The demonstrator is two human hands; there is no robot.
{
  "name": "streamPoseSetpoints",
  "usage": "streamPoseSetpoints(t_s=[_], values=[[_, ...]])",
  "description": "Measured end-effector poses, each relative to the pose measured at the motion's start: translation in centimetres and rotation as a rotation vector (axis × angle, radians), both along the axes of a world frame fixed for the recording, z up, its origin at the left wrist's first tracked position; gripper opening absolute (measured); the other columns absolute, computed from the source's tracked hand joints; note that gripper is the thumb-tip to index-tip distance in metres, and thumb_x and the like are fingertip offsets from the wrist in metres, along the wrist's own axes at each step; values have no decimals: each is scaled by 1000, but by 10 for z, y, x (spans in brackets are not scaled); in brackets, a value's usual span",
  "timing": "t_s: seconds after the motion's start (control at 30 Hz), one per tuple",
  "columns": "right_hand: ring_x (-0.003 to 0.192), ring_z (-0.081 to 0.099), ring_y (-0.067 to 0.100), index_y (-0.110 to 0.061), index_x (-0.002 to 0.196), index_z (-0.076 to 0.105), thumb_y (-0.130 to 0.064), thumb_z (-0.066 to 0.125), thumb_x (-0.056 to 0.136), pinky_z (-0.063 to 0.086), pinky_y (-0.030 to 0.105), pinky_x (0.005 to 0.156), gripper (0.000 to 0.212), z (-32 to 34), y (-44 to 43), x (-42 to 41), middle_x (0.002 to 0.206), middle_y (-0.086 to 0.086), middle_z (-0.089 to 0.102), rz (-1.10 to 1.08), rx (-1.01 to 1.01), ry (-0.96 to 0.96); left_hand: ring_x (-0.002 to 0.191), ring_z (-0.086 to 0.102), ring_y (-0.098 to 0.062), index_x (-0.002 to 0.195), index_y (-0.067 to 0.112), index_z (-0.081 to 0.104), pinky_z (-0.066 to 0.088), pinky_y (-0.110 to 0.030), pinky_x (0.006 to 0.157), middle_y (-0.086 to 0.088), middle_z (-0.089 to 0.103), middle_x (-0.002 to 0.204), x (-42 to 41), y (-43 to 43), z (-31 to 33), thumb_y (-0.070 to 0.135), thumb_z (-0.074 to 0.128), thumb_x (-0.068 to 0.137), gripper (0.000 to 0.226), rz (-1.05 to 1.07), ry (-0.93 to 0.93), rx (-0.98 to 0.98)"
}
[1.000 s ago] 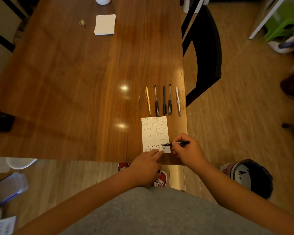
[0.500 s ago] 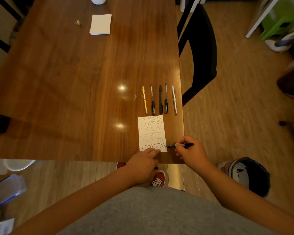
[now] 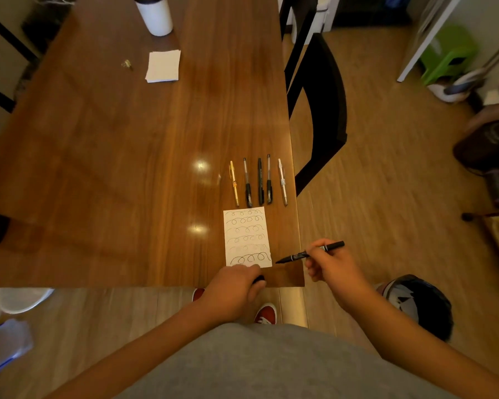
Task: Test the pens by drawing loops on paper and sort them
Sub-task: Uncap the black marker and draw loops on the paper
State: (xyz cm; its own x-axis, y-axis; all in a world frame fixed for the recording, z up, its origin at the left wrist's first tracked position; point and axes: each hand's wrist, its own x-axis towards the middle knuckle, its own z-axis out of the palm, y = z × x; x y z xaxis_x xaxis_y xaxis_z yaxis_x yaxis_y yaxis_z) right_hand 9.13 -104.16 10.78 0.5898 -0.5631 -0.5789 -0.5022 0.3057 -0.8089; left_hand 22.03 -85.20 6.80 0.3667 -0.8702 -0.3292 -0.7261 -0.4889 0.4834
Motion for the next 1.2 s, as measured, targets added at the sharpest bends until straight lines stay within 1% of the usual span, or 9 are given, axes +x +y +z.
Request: streamPoseSetpoints(t_s=[0.23, 0.43, 0.6, 0.7, 0.77, 0.83, 0.97, 1.1, 1.2], values=[[51, 62, 13, -12, 85, 66, -15, 57, 96, 50, 22, 49, 15, 12, 3, 5, 62, 1, 68, 73, -32, -19, 93, 61, -15, 114, 27, 52, 48, -24, 73, 0, 66, 111, 0, -7, 13, 46, 39, 100, 27, 25, 34, -2], [54, 63, 13, -15, 83, 67, -17, 55, 97, 50, 21, 51, 19, 19, 5, 12, 63, 0, 68, 150, -66, -36, 82, 60, -15, 109, 28, 54, 47, -29, 64, 1, 67, 100, 4, -9, 24, 47, 41, 98, 25, 58, 9, -74], [58, 63, 16, -13, 88, 67, -18, 57, 97, 50, 25, 54, 14, 22, 13, 21, 67, 2, 69, 224, 10, -88, 73, 57, -13, 108, 26, 54, 43, -28, 59, 3, 65, 89, 7, -9, 31, 46, 42, 98, 26, 54, -5, -140], [61, 65, 17, -9, 95, 66, -20, 59, 96, 51, 25, 55, 13, 25, 22, 29, 71, 5, 70, 208, 87, -127, 73, 58, -12, 106, 25, 55, 49, -32, 61, 4, 65, 88, 9, -7, 39, 45, 44, 98, 24, 101, 48, -162], [63, 65, 18, -7, 95, 67, -20, 58, 96, 51, 26, 57, 16, 26, 25, 36, 72, 6, 70, 183, 119, -139, 74, 61, -7, 103, 27, 59, 53, -33, 67, 6, 67, 86, 14, -6, 45, 41, 48, 98, 19, 174, 168, -171], [63, 64, 17, -5, 94, 67, -20, 56, 97, 51, 27, 58, 18, 29, 27, 47, 71, 7, 69, 168, 147, -150, 71, 63, -4, 93, 30, 61, 53, -30, 68, 7, 70, 79, 22, -6, 52, 36, 51, 98, 13, 276, 377, -187], [60, 62, 14, -4, 100, 66, -20, 54, 98, 52, 25, 58, 19, 33, 27, 75, 67, 5, 67, 152, 193, -126, 76, 66, -12, 88, 25, 64, 51, -27, 75, 4, 71, 74, 45, -6, 63, 32, 50, 99, 19, 406, 701, -174], [57, 60, 13, 0, 103, 64, -19, 55, 98, 50, 24, 56, 21, 31, 30, 102, 66, 5, 65, 119, 278, -136, 71, 68, -13, 86, 14, 66, 50, -17, 67, -1, 68, 66, 78, -5, 67, 25, 47, 100, 26, 519, 979, -182], [56, 59, 11, -2, 102, 64, -20, 54, 98, 51, 21, 55, 21, 29, 30, 125, 64, 3, 64, 143, 268, -125, 78, 70, -18, 90, 10, 64, 52, -19, 69, -3, 69, 70, 103, -4, 66, 25, 44, 101, 27, 540, 1113, -133]])
